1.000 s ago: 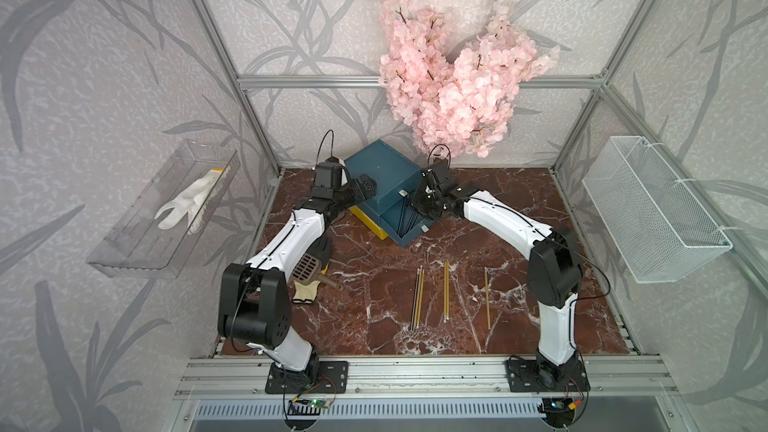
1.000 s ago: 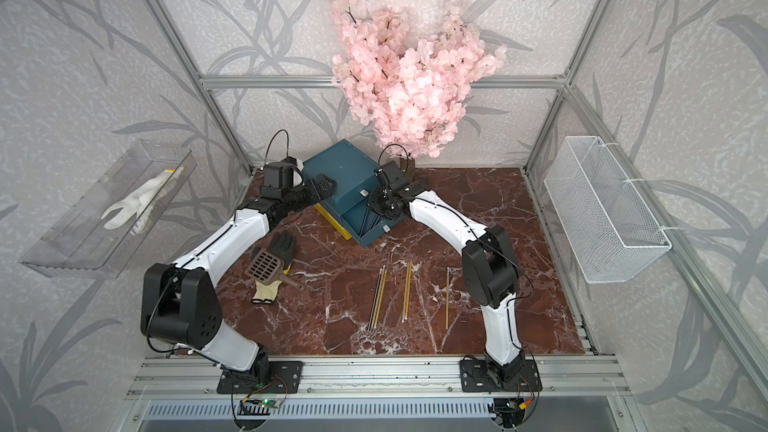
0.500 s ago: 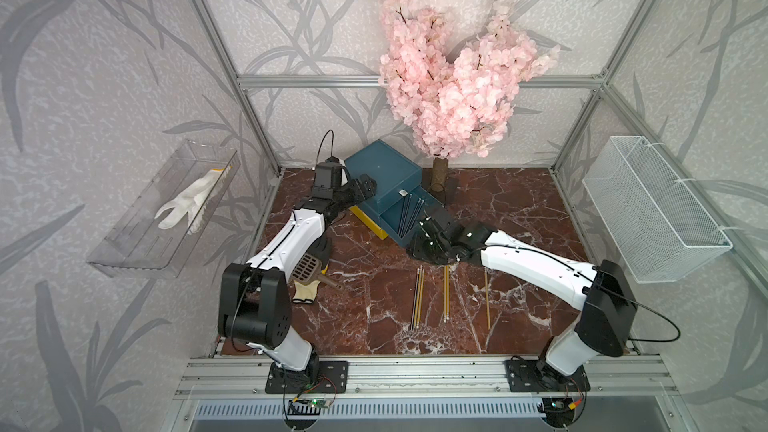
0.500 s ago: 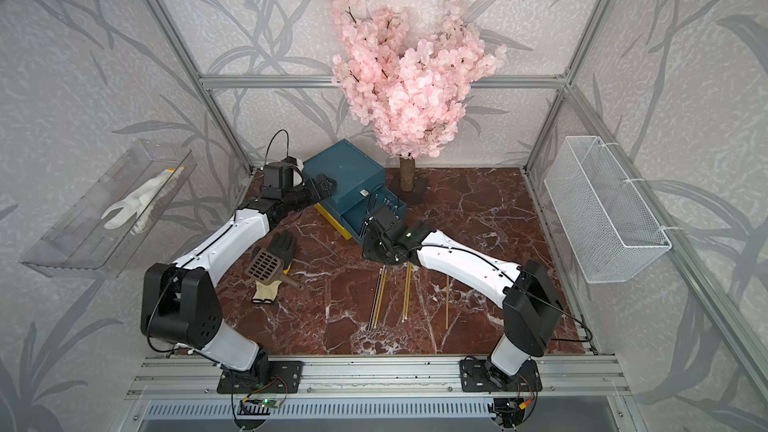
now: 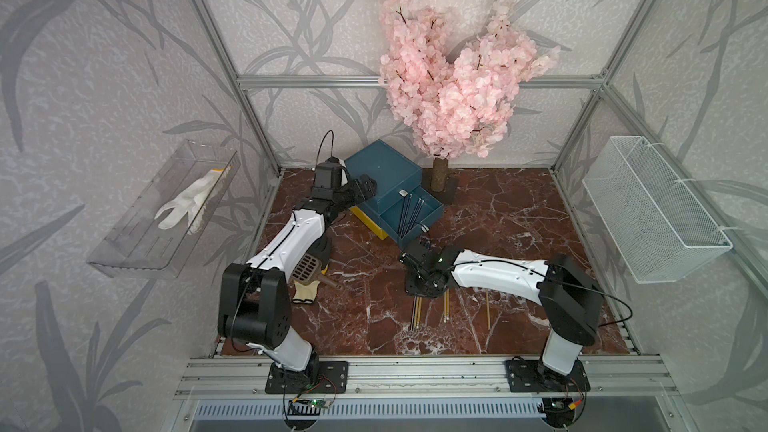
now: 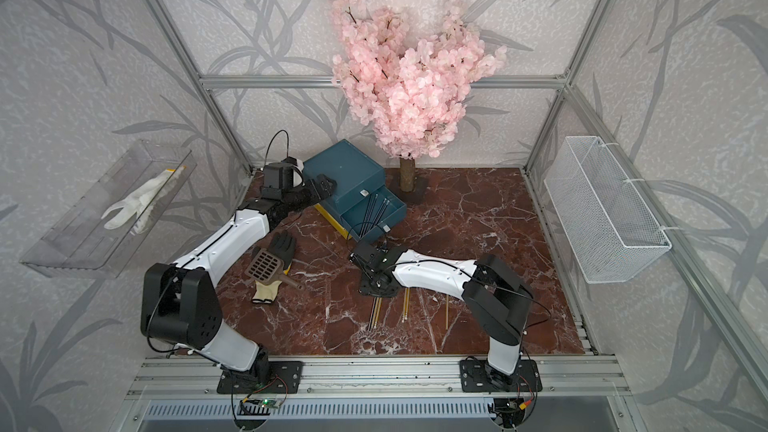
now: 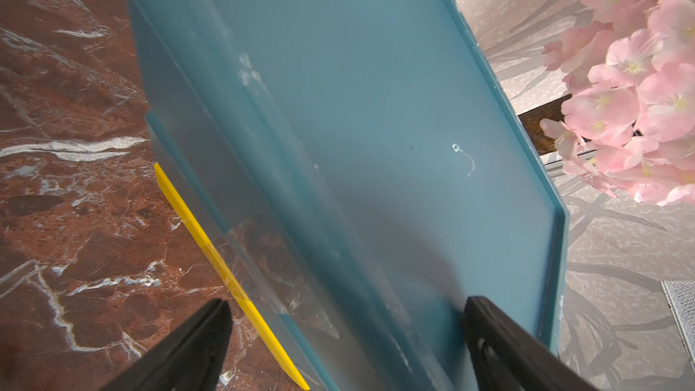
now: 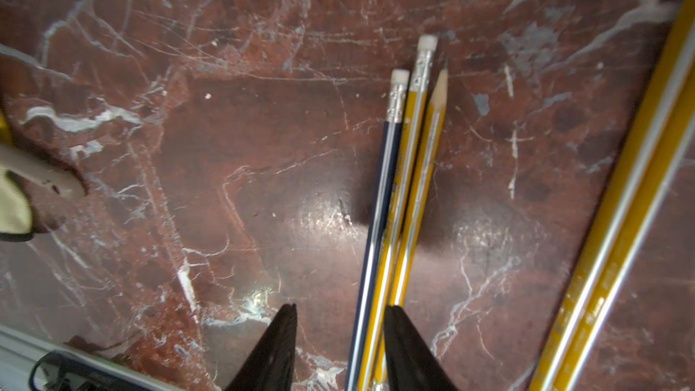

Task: Please place the pencils in the drawer according to their color
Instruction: Pick up the pencil from the center of the board.

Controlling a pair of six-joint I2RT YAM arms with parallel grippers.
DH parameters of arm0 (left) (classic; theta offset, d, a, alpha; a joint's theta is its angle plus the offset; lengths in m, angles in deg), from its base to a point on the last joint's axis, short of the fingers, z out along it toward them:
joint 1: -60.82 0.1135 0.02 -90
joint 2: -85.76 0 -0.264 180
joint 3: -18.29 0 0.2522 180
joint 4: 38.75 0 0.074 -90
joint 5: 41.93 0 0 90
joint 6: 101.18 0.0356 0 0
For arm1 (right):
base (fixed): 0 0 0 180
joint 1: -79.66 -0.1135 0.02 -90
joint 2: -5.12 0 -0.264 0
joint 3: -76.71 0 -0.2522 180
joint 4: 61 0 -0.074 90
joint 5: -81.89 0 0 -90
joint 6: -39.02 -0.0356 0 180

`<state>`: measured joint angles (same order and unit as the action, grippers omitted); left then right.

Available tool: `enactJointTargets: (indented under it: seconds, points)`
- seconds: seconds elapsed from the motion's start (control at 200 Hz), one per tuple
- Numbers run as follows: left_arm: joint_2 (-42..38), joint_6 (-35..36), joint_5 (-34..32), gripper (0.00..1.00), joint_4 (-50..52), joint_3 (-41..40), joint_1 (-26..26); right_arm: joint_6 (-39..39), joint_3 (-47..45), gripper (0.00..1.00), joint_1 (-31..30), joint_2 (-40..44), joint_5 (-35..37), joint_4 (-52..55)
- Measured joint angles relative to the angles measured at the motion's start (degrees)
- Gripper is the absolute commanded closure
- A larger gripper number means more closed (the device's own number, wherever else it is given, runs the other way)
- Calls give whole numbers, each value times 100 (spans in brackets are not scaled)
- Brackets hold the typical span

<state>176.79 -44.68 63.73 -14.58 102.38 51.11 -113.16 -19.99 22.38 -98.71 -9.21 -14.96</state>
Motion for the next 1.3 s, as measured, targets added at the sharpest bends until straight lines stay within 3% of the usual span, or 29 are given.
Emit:
enactJointTargets:
  seconds: [1.3]
  points:
    - [-26,0,0,0,-81,-63,2,87,382,63,140,-656,-160,-28]
